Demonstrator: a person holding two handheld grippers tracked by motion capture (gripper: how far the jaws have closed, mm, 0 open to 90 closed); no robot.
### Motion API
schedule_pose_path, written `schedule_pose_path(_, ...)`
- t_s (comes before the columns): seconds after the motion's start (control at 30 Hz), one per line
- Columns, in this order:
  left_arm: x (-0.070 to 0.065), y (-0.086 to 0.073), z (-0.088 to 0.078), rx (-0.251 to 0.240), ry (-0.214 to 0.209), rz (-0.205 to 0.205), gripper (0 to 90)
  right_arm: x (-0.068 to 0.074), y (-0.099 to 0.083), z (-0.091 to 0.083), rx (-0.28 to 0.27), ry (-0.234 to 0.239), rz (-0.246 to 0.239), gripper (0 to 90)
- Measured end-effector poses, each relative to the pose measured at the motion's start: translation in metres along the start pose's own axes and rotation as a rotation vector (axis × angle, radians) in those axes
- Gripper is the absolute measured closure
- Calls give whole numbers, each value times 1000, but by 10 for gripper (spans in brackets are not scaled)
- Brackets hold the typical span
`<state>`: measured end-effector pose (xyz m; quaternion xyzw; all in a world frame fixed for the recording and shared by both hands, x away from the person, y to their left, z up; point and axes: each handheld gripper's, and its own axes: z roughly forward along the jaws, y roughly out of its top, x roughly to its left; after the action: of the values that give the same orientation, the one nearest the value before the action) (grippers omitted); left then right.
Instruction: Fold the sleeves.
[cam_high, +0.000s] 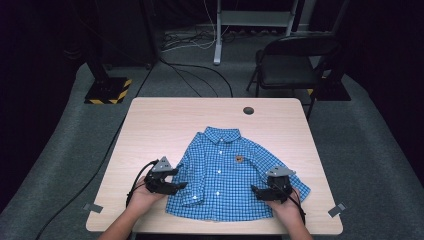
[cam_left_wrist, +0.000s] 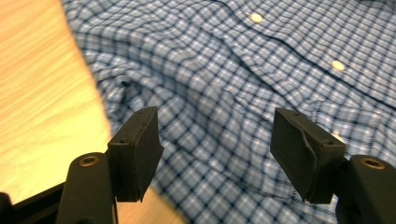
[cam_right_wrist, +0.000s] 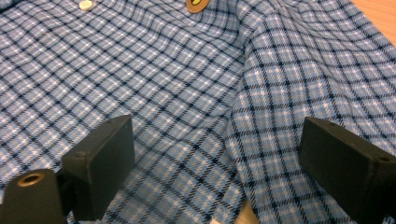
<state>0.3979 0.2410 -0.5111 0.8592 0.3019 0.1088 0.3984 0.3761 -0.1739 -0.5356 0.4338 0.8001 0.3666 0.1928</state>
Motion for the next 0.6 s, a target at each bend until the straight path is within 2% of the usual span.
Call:
schedule_pose_path(0.33,10,-6,-1,3,29,-33,292,0,0,0,-3,1,-3,95)
schedule_pose_path(0.6,23,-13,-5,3,77,-71,278,1,0,-1,-9,3,-10,95)
